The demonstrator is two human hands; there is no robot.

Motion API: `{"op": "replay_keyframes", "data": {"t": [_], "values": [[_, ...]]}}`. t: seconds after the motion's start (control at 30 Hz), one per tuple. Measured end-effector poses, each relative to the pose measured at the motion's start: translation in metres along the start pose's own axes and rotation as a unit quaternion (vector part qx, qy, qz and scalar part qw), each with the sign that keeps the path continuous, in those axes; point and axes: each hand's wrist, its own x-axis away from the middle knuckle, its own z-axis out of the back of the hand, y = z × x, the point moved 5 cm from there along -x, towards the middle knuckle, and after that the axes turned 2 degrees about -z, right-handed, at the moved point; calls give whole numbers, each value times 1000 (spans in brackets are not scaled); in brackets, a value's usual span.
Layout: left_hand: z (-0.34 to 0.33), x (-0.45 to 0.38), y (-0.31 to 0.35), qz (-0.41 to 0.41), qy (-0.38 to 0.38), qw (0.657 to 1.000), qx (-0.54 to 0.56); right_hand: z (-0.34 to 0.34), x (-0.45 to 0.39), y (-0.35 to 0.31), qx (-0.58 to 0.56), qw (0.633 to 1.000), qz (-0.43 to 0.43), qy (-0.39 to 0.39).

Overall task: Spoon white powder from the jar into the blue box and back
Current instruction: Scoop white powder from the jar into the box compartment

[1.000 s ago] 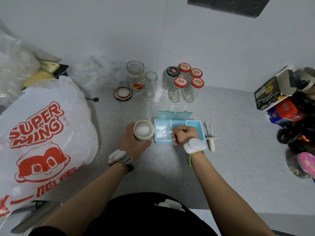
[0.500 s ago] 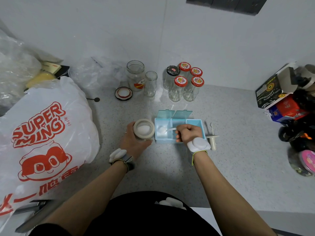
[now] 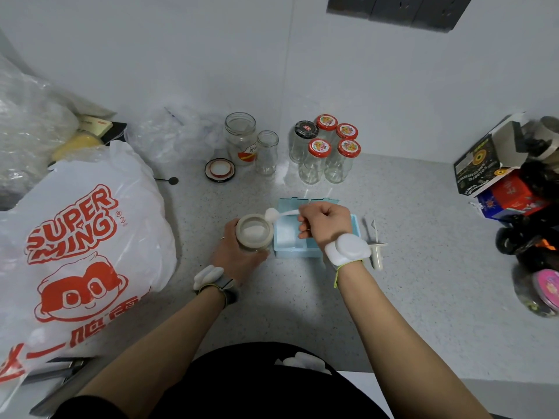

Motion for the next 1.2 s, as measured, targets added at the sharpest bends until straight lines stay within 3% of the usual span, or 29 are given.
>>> {"op": "replay_keyframes", "data": {"t": [0.23,0.33,0.47,0.6,0.73,0.83,0.93,1.2], "values": [[1,-1,2,14,-2,1000,-11,-30,5,21,181,979,62,-65],[1,0,2,14,1,1000,-14,-29,7,28,196,976,61,-75],[1,0,3,4,4,1000,-14,-18,5,19,153,985,67,-48],[1,1,3,-3,-4,1000,0,4,-6,15,173,980,94,34],[2,1,0,-7,5,1000,-1,10,-11,21,285,950,122,46],[1,1,1,-11,9,1000,-7,4,-9,24,379,910,167,2],[1,0,1,-16,10,1000,-7,-5,-10,35,434,887,146,-56],[0,-1,-2,-21,14,1000,-13,0,-12,48,354,933,60,-29]]}}
